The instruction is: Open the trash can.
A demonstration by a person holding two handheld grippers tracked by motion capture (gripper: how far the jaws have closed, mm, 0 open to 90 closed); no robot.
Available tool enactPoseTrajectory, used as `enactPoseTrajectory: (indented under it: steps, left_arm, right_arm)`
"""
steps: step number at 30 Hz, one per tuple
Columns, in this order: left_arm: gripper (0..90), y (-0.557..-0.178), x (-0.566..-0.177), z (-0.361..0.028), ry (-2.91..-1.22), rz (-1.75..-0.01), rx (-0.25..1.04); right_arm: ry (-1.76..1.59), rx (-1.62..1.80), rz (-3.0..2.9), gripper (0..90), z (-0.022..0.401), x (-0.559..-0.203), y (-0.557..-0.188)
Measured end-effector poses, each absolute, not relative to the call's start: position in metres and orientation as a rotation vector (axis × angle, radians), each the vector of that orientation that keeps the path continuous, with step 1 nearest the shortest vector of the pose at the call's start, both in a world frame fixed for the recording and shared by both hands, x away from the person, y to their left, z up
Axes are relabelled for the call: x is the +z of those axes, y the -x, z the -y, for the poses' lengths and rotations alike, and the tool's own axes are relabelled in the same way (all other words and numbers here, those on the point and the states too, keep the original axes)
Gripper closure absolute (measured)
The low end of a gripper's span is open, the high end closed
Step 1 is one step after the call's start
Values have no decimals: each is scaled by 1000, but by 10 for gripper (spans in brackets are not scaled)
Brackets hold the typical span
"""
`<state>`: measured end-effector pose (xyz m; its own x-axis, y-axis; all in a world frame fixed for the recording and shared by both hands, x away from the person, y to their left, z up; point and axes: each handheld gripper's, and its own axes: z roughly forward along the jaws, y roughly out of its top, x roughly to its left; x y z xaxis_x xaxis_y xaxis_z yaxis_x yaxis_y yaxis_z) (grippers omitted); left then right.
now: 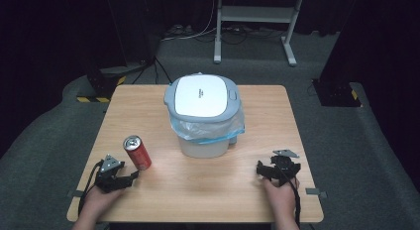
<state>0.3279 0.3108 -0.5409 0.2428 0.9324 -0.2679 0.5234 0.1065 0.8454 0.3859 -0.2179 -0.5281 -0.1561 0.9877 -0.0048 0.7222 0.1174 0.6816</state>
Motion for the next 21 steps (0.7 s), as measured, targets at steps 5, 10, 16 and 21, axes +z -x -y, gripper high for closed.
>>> enactPoseTrajectory:
  steps: [5, 10, 16, 21]
  left_arm:
    - [444, -315, -535, -309, -1580, -1376, 482]
    - [568, -304, -524, -297, -1568, -1290, 501]
    - [695, -298, -518, -272, -1539, -1231, 469]
    - [769, -296, -516, -255, -1539, -1186, 484]
  right_arm:
    - [-1567, 803, -1971, 191, 220, -526, -375]
    - [-1526, 892, -1974, 355, 221, -521, -365]
    - [-1470, 958, -2011, 480, 206, -518, -365]
    - [-1413, 956, -2081, 572, 190, -521, -365]
